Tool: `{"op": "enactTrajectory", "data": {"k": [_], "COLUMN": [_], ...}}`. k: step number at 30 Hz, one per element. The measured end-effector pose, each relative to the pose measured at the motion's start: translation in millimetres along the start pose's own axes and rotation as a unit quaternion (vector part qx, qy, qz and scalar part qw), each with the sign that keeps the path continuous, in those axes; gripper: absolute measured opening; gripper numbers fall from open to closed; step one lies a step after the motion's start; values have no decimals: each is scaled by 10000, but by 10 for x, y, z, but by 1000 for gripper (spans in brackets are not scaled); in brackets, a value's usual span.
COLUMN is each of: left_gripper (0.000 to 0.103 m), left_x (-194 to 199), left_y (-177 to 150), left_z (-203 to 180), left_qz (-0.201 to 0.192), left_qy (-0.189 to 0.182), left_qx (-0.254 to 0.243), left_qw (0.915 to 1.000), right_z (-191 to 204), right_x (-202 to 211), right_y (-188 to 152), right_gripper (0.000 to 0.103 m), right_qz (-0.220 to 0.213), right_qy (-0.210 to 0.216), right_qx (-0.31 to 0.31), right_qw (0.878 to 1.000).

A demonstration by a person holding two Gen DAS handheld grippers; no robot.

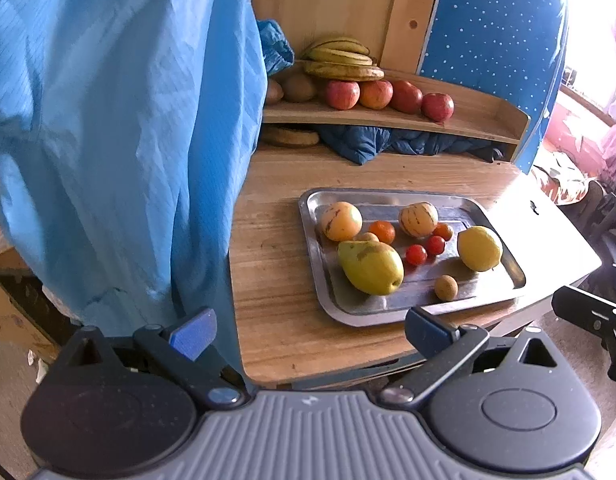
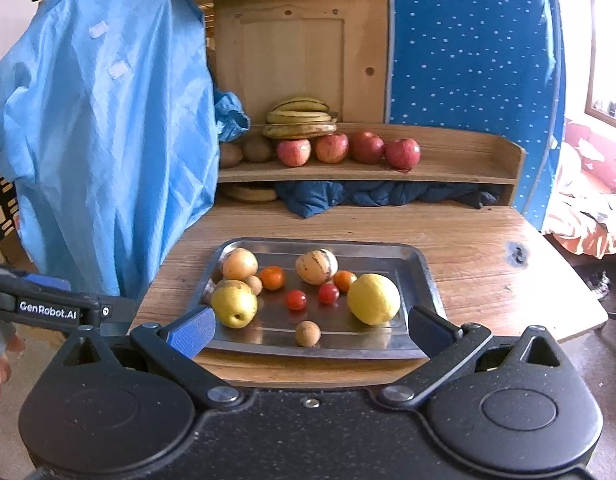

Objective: Organize fruits

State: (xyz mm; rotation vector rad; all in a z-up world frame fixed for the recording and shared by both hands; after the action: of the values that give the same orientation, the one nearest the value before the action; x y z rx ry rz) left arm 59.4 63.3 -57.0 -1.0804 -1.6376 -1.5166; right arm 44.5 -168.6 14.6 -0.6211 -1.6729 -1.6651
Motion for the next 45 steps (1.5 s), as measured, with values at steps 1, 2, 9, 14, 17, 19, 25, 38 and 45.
{"op": "enactTrajectory", "data": {"k": [1,2,9,14,17,19,25,38,45], "left_gripper": [102,102,102,102,102,102,102,102,102], "left_x": [0,8,69,136,174,182,199,175,174], "left_y": [-12,-21,-88,-143,-171,-185,-208,-210,-209], "left_z": [2,11,11,-33,-40,-46,-74,-146,-160], "left_qz": [4,-4,-42,-79,-102,-87,-88,-60,-58], "left_qy": [22,61,159,197,213,224,185,115,122], "left_qx": [24,47,50,-74,-70,-72,-102,-198,-199], "left_qw": [10000,10000,9999,9997,9997,9997,9997,9997,9997], "right_z": [-9,-16,-38,-29,-45,-53,-92,-135,-134], "right_x": [9,13,28,52,69,88,86,87,39], "right_y": [-18,-37,-123,-151,-144,-143,-195,-242,-261], "right_gripper": [102,102,102,102,102,102,102,102,102], "right_qz": [-7,-3,43,-5,-34,-68,-12,77,175], "right_qy": [-12,-14,6,52,47,52,58,-2,-4], "right_qx": [-47,-101,-234,-260,-289,-294,-368,-414,-448], "right_qw": [10000,9999,9997,9996,9996,9995,9993,9991,9988]}}
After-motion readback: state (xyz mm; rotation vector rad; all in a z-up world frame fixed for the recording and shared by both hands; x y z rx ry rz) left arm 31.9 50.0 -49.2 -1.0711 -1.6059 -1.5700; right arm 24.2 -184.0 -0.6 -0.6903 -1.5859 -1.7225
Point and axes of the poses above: each gripper's, at about its wrist camera, not at the fingertips, and x roughly against the way its jaws point, z to its left, y to its top, the point moved 3 cm from there along -x, roughly the way its jaws point, and after that the axes turned 14 degrees about z, right-handed, at the moved point
